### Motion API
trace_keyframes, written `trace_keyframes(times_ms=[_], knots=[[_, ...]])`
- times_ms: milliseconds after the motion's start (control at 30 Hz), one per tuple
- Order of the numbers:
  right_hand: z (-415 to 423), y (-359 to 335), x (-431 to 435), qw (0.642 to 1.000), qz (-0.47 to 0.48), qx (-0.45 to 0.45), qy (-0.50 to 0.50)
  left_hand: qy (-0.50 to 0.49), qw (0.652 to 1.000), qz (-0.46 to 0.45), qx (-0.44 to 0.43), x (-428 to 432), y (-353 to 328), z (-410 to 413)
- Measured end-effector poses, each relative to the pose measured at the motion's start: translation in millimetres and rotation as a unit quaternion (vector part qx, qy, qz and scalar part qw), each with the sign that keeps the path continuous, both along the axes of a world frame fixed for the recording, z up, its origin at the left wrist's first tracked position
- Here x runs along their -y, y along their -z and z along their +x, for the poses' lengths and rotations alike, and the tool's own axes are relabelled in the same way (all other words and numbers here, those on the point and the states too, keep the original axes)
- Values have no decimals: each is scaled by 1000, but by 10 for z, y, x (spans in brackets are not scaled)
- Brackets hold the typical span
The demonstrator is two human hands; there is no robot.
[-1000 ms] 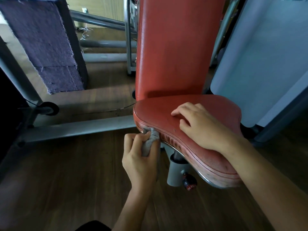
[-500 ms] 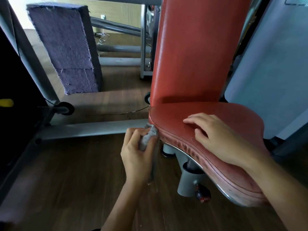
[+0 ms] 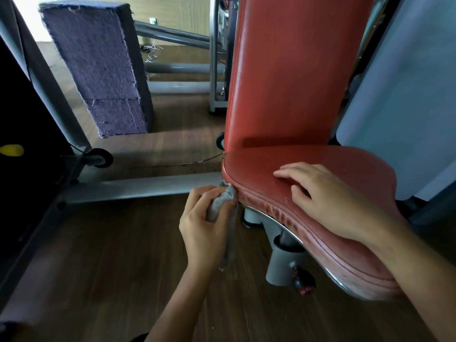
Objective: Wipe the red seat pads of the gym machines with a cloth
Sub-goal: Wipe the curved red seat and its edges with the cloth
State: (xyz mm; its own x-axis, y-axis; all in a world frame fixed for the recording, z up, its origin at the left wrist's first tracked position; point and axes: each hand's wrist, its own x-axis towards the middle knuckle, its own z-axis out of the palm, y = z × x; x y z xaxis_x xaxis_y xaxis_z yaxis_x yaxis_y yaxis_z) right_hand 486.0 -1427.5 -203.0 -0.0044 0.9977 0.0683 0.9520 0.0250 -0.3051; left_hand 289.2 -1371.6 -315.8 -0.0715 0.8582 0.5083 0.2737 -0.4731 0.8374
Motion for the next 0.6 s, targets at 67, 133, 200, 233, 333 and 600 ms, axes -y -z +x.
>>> trace_keyframes(times_ms=[67, 133, 200, 233, 333, 600], knots=[[5, 5, -4, 1000, 0, 0, 1, -11, 1000, -17, 8, -77, 23, -8], [2, 5, -4, 1000, 5, 0, 1, -24, 998, -45, 32, -155, 16, -3], [-4, 5, -8, 1000, 6, -2, -1, -16, 998, -40, 46, -90, 17, 13], [-4, 3, -10, 1000, 5, -4, -1, -7, 999, -26, 43, -15, 25, 23], [17, -7, -48, 1000, 4, -17, 0, 1, 1000, -4, 25, 59, 52, 36], [17, 2, -41, 1000, 7, -26, 5, 3, 1000, 4, 29, 156, -21, 104]])
